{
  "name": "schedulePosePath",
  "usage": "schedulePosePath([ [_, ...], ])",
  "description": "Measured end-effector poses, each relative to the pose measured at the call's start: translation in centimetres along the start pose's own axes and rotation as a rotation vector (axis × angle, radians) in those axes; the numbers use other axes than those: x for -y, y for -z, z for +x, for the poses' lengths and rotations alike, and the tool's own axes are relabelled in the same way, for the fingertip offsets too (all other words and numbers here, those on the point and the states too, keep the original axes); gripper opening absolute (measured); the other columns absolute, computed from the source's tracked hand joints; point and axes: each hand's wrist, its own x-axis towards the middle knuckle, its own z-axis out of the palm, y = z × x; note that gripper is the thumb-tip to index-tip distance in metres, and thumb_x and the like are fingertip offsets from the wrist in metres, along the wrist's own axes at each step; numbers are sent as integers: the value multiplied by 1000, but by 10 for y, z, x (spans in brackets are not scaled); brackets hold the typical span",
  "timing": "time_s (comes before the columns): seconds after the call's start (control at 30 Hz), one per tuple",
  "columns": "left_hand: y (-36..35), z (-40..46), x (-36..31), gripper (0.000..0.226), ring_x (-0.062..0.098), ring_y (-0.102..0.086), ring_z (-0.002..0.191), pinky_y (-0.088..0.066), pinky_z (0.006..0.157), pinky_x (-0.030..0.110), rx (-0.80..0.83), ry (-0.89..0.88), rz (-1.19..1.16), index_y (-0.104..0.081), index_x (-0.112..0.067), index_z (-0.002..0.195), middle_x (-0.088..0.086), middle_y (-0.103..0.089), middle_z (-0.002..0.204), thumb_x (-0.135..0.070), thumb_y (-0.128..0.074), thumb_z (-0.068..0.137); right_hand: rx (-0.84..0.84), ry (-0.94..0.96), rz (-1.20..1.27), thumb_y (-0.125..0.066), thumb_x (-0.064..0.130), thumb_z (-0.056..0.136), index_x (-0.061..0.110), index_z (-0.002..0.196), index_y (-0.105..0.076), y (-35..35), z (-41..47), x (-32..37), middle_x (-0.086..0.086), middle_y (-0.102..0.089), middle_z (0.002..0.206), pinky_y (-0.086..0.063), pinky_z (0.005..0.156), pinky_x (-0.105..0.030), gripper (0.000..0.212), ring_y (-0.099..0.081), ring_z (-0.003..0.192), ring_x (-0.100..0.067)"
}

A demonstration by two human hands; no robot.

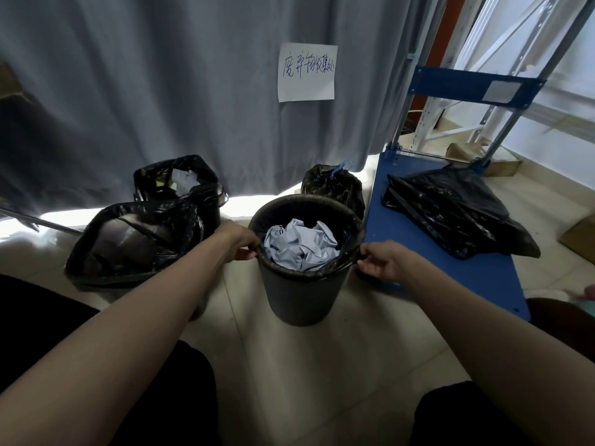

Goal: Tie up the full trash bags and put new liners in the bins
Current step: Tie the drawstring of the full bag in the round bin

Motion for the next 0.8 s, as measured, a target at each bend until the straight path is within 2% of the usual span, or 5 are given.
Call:
schedulePosePath([
  [0.2,-6,-10,9,21,21,-55,49,-44,34,17,86,54,80,-52,-5,72,12,-55,67,15,-53,78,99,-71,36,-44,-4,93,2,97,-56,-4,-5,-3,-17,-63,89,-56,43,-27,13,-65,68,-25],
  [0.4,-11,-12,5,15,17,-50,46,-33,32,12,40,11,122,-54,-3,82,13,-54,62,12,-54,79,81,-38,127,-49,0,96,-1,91,-53,-16,-15,-7,-9,-49,70,-52,36,-28,6,-64,44,-22],
  [0.53,-3,-7,-7,31,27,-63,66,-41,44,23,-112,-128,305,-63,4,101,20,-65,83,5,-64,70,-76,70,211,-52,6,97,2,104,-50,-28,-13,5,-5,-43,72,-46,31,-23,8,-60,37,-19],
  [0.63,6,2,-20,42,34,-66,99,-55,71,35,-242,-198,440,-60,3,114,20,-66,110,-6,-69,74,-202,149,169,-54,9,92,6,86,-51,-26,-10,17,-6,-51,71,-42,32,-17,7,-55,34,-15],
  [0.8,14,25,-35,40,37,-61,102,-51,77,37,-283,-259,548,-59,3,113,22,-62,114,-6,-62,75,-244,184,89,-56,16,84,11,85,-51,-22,6,32,-9,-50,80,-35,40,-18,7,-40,50,-14],
])
